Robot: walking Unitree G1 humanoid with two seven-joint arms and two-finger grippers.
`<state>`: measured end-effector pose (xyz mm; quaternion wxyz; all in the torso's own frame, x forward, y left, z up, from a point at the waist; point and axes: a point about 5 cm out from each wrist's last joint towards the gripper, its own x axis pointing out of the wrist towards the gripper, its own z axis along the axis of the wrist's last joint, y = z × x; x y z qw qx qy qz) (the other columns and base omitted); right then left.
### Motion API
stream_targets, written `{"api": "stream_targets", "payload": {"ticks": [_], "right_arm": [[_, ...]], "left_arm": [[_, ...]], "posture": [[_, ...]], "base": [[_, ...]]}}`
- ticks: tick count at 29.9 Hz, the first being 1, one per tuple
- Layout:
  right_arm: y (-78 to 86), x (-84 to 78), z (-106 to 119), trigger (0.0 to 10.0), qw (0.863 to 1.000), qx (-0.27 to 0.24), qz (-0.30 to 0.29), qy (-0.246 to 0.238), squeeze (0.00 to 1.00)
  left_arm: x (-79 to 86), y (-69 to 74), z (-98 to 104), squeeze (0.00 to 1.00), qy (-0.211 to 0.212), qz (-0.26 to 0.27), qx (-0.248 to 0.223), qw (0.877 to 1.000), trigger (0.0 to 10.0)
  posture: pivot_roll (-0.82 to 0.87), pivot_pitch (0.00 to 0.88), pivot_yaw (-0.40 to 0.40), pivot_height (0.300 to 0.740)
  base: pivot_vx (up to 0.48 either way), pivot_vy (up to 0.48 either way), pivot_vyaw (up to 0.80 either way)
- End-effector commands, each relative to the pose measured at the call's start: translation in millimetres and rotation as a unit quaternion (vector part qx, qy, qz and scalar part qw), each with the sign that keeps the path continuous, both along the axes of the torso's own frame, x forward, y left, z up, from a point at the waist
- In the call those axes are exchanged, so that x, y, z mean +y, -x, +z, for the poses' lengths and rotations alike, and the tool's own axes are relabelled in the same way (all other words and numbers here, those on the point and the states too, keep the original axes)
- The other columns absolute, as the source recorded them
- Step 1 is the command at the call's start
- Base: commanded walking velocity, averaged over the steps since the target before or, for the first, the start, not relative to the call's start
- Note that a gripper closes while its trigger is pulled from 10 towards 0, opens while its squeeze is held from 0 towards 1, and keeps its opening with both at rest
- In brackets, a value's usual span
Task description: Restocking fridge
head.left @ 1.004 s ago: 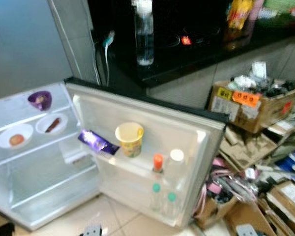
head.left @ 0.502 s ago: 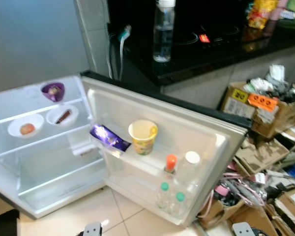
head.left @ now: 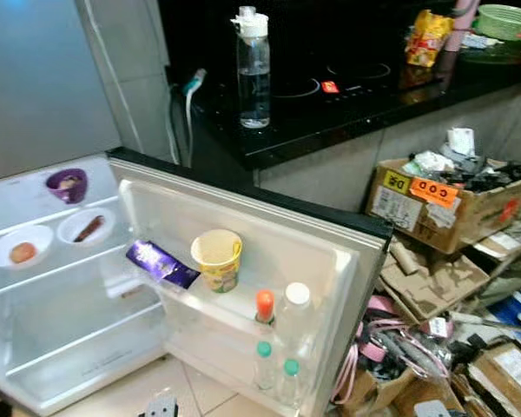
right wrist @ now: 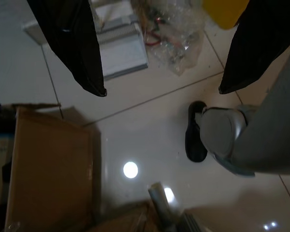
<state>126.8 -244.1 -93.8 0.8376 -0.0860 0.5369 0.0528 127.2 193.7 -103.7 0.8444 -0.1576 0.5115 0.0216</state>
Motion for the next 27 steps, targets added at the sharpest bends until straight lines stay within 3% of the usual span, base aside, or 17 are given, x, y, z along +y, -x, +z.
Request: {"api": "stream_targets", "payload": {"ticks": [1,7,27], "right_arm": [[-2.2,2.9,-0.1,10.0,1.000,-0.001,0.009,0.001,0.00],[-6.2,5.0,0.7,10.0,1.000,-0.003,0.020,0.004,0.00],[-7.2,6.3,0.5,10.0,0.999,-0.002,0.035,0.011,0.00]], "left_arm": [[-1.1,5.8,-2.0,0.00,0.004,-0.004,0.011,1.000,10.0],[-2.6,7.1,-2.8,0.00,0.004,0.001,0.015,1.000,10.0],[-4.7,7.4,-3.9,0.00,-0.011,0.000,0.026,1.000,10.0]], "posture": [[-0.05,0.000,-0.035,0.740],[-0.05,0.000,-0.038,0.740],[-0.05,0.000,-0.044,0.740]], "base": [[0.000,-0.469,0.00],[0.000,-0.444,0.00],[0.000,0.000,0.00]]}}
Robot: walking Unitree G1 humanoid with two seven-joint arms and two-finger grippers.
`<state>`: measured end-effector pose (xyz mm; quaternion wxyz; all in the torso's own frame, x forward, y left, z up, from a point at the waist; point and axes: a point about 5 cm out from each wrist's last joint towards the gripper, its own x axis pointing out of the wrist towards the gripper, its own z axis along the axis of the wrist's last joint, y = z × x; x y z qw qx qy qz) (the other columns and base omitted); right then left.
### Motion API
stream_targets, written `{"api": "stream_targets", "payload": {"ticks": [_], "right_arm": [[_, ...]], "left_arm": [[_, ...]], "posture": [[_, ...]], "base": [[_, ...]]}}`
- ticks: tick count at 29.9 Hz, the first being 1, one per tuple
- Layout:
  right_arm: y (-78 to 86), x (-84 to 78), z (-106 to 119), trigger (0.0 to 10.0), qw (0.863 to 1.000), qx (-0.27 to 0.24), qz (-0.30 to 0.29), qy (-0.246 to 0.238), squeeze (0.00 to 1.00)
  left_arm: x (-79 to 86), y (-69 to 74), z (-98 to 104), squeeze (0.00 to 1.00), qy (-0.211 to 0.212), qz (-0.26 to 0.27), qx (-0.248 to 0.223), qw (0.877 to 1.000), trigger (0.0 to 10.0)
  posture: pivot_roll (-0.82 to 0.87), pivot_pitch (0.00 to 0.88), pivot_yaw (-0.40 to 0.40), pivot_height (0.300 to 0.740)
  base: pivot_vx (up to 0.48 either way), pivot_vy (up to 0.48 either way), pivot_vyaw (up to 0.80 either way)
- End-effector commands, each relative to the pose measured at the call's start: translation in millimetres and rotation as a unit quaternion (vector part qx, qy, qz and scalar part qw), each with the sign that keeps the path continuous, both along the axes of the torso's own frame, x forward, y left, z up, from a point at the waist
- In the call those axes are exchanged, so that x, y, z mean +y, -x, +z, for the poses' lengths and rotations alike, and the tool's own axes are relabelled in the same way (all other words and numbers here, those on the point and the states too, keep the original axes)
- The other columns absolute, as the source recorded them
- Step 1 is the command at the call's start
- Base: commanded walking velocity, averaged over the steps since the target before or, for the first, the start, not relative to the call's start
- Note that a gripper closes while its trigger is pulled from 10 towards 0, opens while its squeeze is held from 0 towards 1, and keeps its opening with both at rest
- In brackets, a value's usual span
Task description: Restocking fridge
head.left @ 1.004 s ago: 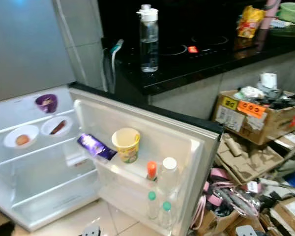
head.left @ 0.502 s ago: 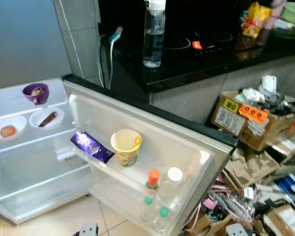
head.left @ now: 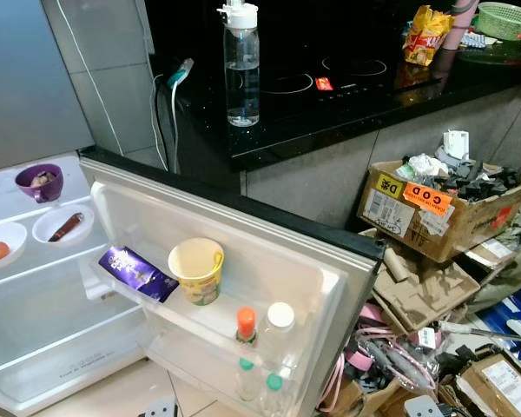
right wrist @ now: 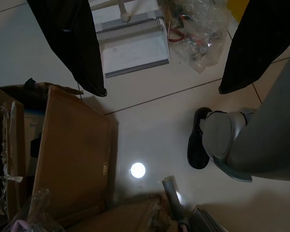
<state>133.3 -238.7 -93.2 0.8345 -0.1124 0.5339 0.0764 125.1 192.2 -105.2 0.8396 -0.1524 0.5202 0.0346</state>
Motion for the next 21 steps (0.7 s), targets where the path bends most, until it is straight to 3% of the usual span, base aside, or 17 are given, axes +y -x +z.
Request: {"api": "stream_targets", "payload": {"ticks": [1,14,21], "right_arm": [[-1.4,1.2,0.1,10.0,1.000,-0.004,0.000,0.002,0.00],[-1.5,2.8,-0.4,10.0,1.000,-0.002,0.008,0.006,0.00],[-0.4,2.1,-0.6,10.0,1.000,-0.001,0.009,0.007,0.00]], "left_arm": [[-3.7,5.1,-2.3,0.00,-0.003,-0.013,0.015,1.000,10.0],[-3.8,9.4,-3.9,0.00,-0.011,-0.017,0.026,0.999,10.0],[-2.4,12.8,-4.7,0.00,-0.015,-0.017,0.030,0.999,10.0]], "posture": [[-0.05,0.000,-0.044,0.740],[-0.06,0.000,-0.043,0.740],[-0.06,0.000,-0.044,0.740]], "base": [[0.000,0.000,0.00],[0.000,0.000,0.00],[-0.271,0.000,0.00]]}}
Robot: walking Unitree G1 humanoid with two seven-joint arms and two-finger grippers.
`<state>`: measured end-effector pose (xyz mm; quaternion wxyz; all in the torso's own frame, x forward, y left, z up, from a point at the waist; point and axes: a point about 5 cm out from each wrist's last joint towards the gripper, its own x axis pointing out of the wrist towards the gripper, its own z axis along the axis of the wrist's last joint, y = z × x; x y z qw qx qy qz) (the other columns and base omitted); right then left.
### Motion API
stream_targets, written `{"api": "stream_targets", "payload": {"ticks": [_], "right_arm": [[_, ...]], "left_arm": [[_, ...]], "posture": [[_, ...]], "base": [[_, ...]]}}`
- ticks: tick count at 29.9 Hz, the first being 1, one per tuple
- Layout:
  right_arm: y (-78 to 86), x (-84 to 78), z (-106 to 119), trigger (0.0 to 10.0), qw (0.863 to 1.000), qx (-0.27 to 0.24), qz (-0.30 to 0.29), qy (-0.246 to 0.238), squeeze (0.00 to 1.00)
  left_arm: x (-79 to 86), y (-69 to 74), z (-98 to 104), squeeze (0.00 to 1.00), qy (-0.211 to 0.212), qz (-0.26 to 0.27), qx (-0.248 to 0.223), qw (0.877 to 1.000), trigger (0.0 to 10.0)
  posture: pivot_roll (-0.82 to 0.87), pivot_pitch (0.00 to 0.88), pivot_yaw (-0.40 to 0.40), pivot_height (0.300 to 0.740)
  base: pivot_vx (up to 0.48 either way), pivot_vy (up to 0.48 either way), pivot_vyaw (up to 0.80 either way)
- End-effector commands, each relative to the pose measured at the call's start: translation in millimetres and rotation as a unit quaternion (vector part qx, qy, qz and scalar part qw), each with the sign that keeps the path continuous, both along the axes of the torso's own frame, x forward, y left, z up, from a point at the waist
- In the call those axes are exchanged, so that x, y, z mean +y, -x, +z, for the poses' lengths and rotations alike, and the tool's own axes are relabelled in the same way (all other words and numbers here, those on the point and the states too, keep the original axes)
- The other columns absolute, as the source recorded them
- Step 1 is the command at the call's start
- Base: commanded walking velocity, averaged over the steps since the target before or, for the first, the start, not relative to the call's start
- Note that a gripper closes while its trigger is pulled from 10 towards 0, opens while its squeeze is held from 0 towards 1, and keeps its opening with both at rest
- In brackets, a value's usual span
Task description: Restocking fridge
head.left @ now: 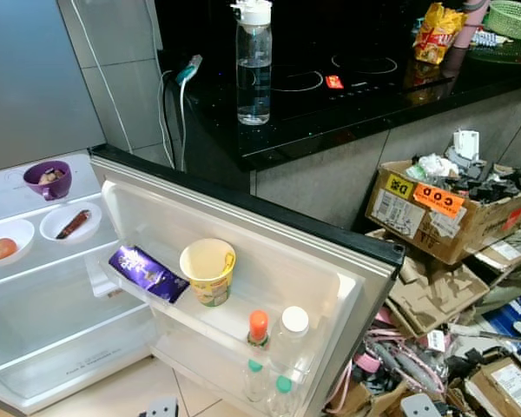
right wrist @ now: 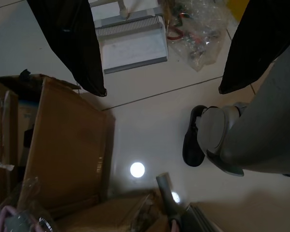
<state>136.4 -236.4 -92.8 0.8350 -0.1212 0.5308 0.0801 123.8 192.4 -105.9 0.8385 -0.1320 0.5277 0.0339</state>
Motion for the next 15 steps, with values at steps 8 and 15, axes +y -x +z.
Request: {"api": "stream_targets", "payload": {"ticks": [8,15], "right_arm": [[4.0,0.3,-1.5,10.0,1.000,0.004,0.000,0.001,0.00],[5.9,1.3,-2.4,10.0,1.000,0.007,0.000,0.001,0.00]], "left_arm": [[-2.6,13.0,-4.4,0.00,0.002,-0.006,0.025,1.000,10.0],[-2.3,13.7,-4.6,0.00,0.001,-0.006,0.026,1.000,10.0]], "posture": [[-0.06,0.000,-0.041,0.740],[-0.06,0.000,-0.041,0.740]], "base": [[-0.300,0.000,0.00],[-0.319,0.000,0.00]]}}
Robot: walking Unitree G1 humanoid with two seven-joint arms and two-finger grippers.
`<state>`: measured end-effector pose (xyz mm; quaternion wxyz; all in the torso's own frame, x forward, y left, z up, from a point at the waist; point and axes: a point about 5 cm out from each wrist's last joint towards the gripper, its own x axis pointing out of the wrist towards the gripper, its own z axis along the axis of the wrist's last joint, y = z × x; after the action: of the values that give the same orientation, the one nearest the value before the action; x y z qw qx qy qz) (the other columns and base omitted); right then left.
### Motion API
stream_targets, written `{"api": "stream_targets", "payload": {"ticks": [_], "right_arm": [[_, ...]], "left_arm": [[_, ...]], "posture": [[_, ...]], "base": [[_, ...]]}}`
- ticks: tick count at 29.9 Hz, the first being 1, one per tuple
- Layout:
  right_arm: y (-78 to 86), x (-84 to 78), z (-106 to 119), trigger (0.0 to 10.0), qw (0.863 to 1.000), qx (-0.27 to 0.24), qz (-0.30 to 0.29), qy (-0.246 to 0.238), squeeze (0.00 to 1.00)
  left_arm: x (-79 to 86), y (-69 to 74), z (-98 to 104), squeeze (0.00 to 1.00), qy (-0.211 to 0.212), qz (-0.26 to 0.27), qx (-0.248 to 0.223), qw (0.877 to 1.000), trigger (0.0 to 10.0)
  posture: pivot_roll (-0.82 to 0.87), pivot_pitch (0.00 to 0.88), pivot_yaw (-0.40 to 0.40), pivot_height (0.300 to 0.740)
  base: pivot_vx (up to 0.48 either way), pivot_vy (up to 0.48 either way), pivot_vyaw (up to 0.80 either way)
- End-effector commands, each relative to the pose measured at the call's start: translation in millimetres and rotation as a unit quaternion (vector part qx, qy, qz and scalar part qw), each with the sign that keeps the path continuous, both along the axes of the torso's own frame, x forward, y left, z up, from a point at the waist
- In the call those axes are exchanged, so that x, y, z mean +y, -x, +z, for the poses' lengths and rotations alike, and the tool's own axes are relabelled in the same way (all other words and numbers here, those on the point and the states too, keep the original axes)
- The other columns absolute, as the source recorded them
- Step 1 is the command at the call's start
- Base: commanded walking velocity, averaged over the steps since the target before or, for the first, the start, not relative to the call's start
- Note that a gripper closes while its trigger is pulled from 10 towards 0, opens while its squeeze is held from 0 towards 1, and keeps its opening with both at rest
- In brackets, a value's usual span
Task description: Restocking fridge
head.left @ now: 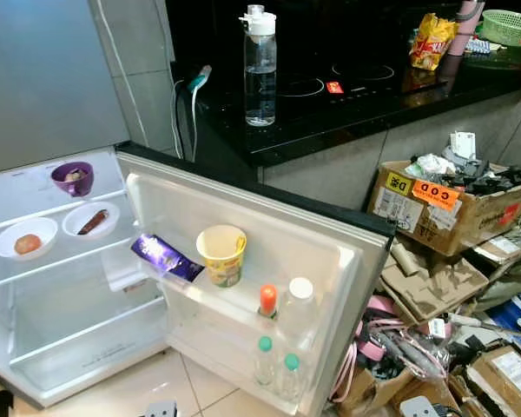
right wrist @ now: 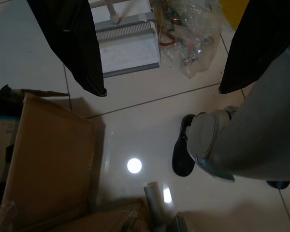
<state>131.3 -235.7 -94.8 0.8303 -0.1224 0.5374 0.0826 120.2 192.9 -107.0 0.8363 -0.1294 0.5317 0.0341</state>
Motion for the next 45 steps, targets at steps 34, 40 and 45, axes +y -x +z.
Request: {"api": "stream_targets", "payload": {"ticks": [34,40,45], "right_arm": [[-5.8,7.5,-0.2,10.0,1.000,-0.001,0.005,-0.002,0.00],[-7.4,10.2,-0.4,10.0,1.000,-0.001,0.007,-0.003,0.00],[-8.9,11.8,-0.2,10.0,1.000,-0.002,0.009,-0.003,0.00]], "left_arm": [[1.6,10.3,-2.9,0.00,-0.007,-0.007,0.017,1.000,10.0],[3.0,9.7,-2.3,0.00,0.000,-0.011,0.015,1.000,10.0],[1.9,9.5,-2.3,0.00,0.006,-0.014,0.015,1.000,10.0]], "posture": [[-0.06,0.000,-0.040,0.740],[-0.06,0.000,-0.040,0.740],[-0.06,0.000,-0.039,0.740]], "base": [[-0.260,0.000,0.00],[0.000,-0.191,0.00],[0.000,-0.447,0.00]]}}
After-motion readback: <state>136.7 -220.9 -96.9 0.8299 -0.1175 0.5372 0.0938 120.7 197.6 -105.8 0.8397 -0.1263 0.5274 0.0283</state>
